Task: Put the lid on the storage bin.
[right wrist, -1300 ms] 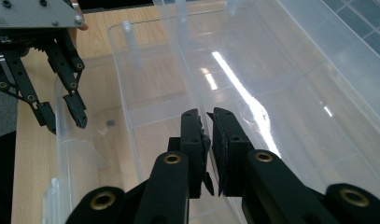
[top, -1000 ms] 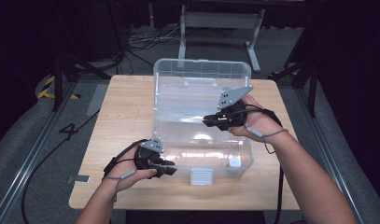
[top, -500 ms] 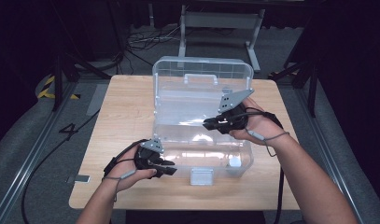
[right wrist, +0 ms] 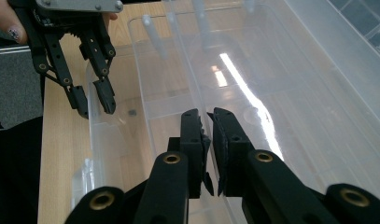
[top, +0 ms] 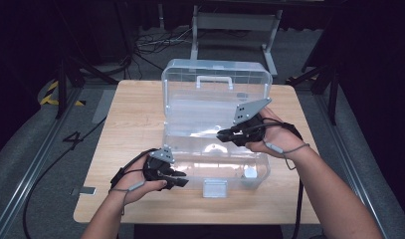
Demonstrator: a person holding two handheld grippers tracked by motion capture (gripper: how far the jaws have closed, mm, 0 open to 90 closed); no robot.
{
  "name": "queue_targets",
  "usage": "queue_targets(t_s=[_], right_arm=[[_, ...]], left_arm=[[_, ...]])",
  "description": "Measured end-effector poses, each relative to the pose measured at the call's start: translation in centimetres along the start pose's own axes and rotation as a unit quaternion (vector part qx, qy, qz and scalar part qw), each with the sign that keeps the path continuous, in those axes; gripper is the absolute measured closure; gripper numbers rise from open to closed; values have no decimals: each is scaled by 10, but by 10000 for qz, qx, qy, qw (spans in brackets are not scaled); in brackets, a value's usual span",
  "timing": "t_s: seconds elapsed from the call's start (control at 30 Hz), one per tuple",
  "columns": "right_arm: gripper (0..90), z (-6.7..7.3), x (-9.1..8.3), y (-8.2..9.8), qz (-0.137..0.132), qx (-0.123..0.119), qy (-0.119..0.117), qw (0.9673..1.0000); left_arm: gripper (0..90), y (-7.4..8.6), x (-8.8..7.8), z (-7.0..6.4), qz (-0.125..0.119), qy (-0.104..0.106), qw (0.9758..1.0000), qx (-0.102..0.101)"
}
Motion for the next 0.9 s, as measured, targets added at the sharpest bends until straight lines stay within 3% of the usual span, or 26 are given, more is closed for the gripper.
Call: queue_targets(t_s=[0.9], right_arm=[[833,10,-1,5,5,56,-184,9998]], left_arm=[[717,0,0,0,-21,12,10000,-14]])
Point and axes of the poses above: each handheld gripper's, and its own axes: x roughly forward along the jaws, y roughly out of its underside, z roughly to its left, the point moved 9 cm from there along x, roughly forward along the jaws, and after that the axes turned 6 degrees about y, right-handed, at the moved point
